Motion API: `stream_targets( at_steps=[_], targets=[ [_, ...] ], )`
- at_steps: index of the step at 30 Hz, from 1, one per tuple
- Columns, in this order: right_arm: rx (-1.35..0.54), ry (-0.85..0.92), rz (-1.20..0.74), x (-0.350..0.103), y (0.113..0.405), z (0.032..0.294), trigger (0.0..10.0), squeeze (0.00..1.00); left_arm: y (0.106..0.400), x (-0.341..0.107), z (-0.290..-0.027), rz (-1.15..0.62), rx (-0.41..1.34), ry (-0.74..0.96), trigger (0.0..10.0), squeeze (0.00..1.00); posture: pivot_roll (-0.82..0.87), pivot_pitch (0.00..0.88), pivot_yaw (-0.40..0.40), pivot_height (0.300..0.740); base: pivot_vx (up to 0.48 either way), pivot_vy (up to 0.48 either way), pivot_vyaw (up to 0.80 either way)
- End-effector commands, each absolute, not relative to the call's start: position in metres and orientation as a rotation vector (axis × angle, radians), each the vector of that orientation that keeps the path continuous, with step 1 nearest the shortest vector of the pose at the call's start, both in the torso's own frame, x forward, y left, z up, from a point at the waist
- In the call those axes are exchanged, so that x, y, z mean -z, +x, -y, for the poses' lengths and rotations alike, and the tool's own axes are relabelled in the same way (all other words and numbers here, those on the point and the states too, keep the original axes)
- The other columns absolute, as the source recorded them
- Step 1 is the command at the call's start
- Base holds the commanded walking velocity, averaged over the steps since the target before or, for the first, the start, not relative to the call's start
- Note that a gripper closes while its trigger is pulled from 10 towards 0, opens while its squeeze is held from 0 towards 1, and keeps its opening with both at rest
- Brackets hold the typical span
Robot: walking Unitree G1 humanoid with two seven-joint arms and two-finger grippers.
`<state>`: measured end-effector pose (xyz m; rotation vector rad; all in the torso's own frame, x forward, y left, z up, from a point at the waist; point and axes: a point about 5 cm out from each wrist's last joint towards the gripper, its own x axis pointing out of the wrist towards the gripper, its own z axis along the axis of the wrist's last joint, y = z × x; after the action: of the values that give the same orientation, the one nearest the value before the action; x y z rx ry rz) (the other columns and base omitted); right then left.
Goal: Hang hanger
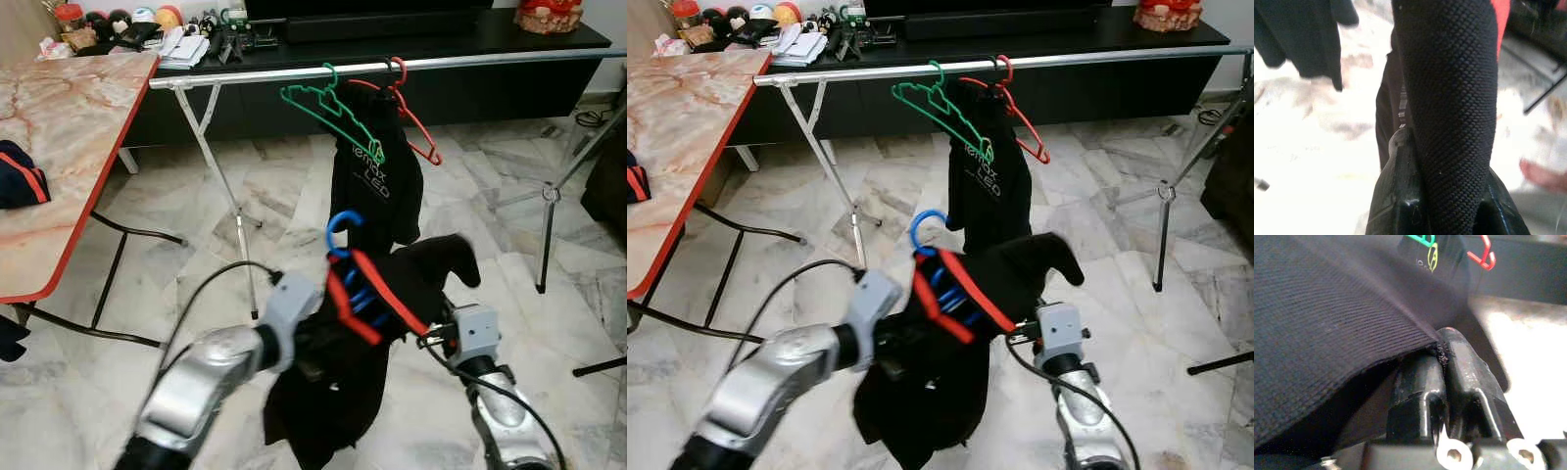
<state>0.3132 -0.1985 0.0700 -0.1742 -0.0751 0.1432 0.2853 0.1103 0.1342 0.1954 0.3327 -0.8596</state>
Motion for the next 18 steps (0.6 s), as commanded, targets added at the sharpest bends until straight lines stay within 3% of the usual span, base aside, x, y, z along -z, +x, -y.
stream_targets(
  at_steps=[1,9,18],
  targets=[
    [-0.095,-0.17,0.048,-0.066,0.31,0.21,0.0,0.0,0.284,-0.138,-0.125,-0.312,0.849,0.216,10.0,0.0,-0.03,0.184,0.007,0.74,0.0,0.0,0.0],
    [-0.054,-0.195,0.044,-0.072,0.312,0.227,0.0,0.0,0.265,-0.141,-0.18,-0.341,0.956,0.243,10.0,0.0,-0.03,0.185,0.001,0.74,0.0,0.0,0.0],
    [-0.043,-0.206,0.037,-0.073,0.312,0.233,0.0,0.0,0.235,-0.159,-0.198,-0.272,1.2,0.1,10.0,0.0,-0.04,0.186,-0.002,0.74,0.0,0.0,0.0]
  ],
)
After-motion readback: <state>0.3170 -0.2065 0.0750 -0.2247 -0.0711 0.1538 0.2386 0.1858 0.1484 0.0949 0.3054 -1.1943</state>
